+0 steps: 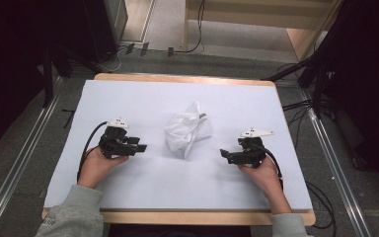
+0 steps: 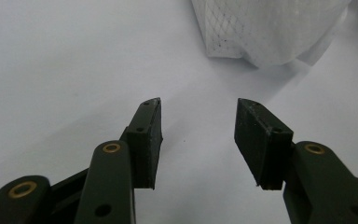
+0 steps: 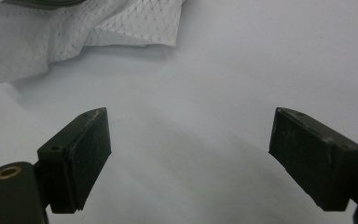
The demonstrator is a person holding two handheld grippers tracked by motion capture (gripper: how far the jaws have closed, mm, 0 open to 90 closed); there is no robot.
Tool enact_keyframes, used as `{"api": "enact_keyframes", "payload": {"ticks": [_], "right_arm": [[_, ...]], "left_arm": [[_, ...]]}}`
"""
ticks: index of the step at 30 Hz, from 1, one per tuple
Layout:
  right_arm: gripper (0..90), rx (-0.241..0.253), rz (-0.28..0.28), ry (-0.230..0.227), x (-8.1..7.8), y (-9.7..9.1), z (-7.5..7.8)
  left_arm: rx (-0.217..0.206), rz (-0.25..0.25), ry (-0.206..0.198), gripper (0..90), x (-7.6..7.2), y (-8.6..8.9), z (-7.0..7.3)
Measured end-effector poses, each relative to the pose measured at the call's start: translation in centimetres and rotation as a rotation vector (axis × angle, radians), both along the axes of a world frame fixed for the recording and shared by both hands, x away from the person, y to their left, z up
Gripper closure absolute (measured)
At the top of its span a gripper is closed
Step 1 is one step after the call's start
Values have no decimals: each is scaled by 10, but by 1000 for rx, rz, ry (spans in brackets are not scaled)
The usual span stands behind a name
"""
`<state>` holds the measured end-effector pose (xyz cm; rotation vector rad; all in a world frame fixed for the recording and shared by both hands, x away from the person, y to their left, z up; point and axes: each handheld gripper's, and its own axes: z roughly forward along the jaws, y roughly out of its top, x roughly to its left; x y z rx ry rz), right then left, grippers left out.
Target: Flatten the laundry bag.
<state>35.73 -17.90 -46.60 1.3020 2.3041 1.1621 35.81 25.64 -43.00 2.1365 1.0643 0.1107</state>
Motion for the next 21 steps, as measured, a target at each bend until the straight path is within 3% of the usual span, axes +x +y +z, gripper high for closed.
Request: {"api": "enact_keyframes", "payload": {"ticks": [9, 12, 16, 21], "right_arm": [[162, -2, 10, 7, -1, 2, 2], [251, -6, 19, -13, -2, 1, 4], [318, 6, 17, -22, -3, 0, 6], [391, 11, 25, -27, -3, 0, 8]], "left_arm": [[-1, -4, 11, 555, -1, 1, 0], [8, -20, 0, 536, -1, 1, 0], [-5, 3, 43, 463, 1, 1, -1], [-5, 1, 38, 449, 2, 1, -1]]}}
